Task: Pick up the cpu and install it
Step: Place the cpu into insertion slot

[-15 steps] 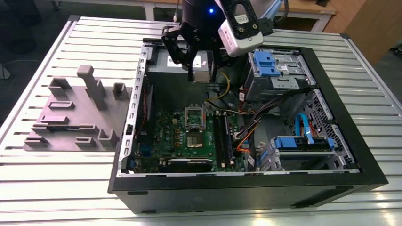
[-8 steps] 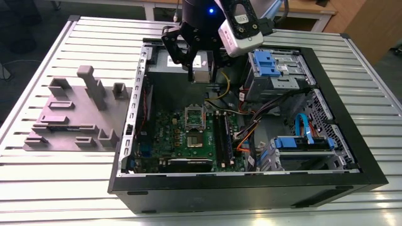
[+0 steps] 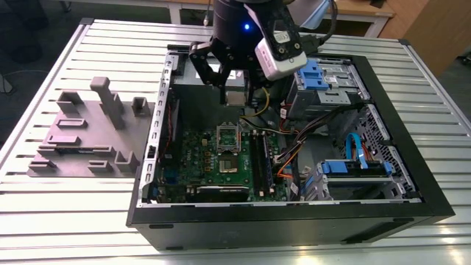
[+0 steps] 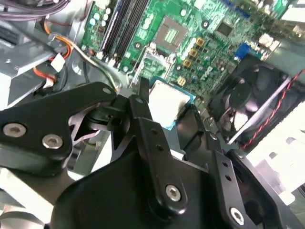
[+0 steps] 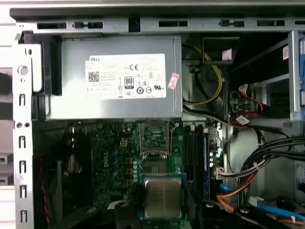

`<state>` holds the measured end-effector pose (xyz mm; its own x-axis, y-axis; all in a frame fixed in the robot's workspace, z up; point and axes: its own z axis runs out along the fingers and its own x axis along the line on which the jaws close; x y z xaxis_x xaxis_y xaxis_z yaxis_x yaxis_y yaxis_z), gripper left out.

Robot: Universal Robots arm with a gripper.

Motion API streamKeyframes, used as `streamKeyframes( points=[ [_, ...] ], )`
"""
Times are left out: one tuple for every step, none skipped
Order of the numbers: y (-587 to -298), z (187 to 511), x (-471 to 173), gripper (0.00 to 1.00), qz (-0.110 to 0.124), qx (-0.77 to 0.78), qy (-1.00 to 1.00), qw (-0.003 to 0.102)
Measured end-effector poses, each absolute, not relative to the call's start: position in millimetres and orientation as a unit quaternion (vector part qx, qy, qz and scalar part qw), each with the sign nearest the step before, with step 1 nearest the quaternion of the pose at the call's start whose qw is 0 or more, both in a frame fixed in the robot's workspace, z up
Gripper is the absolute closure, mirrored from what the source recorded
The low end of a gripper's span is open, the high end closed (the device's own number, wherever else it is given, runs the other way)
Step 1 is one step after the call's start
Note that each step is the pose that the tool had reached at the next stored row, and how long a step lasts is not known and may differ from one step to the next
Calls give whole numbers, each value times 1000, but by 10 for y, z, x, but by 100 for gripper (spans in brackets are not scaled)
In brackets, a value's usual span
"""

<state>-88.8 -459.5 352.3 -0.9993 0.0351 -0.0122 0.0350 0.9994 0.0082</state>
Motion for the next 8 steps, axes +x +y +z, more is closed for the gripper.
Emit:
streamKeyframes(
  points=[
    [-4602,3503,-888,53,4,18,1000,6],
    [-4603,3486,-889,53,4,16,1000,6],
    [-4604,3468,-889,53,4,14,1000,6],
    [-4604,3450,-889,53,4,11,1000,6],
    [-4604,3432,-888,53,4,8,1000,6],
    [-4604,3414,-888,53,4,4,1000,6],
    [-4604,3395,-888,53,4,2,1000,6],
    [-4605,3377,-888,53,4,0,1000,6]
  ],
)
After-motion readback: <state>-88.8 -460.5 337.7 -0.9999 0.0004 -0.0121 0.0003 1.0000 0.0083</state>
